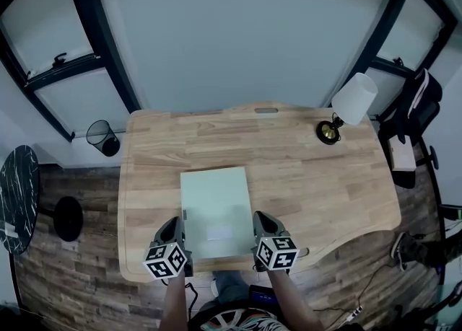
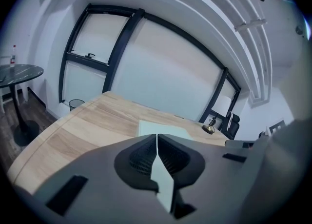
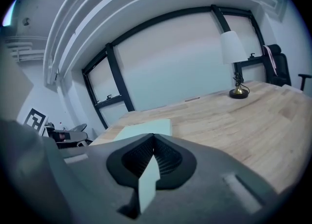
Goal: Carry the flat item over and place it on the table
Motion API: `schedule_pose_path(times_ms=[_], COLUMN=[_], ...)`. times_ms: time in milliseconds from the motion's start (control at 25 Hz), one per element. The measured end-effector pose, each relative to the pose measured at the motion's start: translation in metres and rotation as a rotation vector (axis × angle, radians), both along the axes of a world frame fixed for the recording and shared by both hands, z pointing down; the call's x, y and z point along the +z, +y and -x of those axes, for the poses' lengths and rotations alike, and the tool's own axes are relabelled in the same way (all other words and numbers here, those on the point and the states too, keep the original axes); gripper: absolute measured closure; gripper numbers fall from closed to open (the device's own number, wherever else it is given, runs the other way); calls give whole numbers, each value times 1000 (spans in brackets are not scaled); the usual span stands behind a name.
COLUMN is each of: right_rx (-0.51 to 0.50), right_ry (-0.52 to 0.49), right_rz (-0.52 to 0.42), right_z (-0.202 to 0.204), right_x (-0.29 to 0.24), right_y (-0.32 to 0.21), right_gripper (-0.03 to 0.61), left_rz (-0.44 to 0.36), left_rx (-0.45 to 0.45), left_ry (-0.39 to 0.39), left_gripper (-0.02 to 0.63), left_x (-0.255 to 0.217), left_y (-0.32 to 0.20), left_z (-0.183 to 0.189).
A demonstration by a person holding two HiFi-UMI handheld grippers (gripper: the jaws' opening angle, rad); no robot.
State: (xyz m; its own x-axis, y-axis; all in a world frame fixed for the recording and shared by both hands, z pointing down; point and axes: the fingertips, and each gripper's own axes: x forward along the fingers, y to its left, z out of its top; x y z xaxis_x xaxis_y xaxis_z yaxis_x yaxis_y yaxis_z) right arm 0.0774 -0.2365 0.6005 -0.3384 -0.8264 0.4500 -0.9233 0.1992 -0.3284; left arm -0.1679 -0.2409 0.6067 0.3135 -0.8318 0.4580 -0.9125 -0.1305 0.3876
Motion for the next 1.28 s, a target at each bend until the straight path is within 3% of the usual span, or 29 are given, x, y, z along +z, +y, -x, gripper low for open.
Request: schedule_pose_path(times_ms=[400, 640, 800, 1040, 1280], right_rx=[-12, -27, -6, -1, 0], right_ry=[75, 101, 108, 98, 102], right_rz=[-100, -135, -165, -188, -199], right_z=[14, 29, 29, 29, 29], right_x=[-43, -64, -74, -84, -89], right_y=[26, 48, 59, 70, 77], right_gripper=[574, 574, 574, 574, 574], left_rz=[-113, -162, -184, -228, -254], left_rx=[54, 54, 130, 134, 179], left_ry=[-35, 6, 30, -26, 148], left_gripper=[603, 603, 603, 603, 606], left_x=[-53, -75, -87, -102, -115], left_y=[24, 44, 56, 63, 73], left_z=[-6, 0, -13, -12, -14])
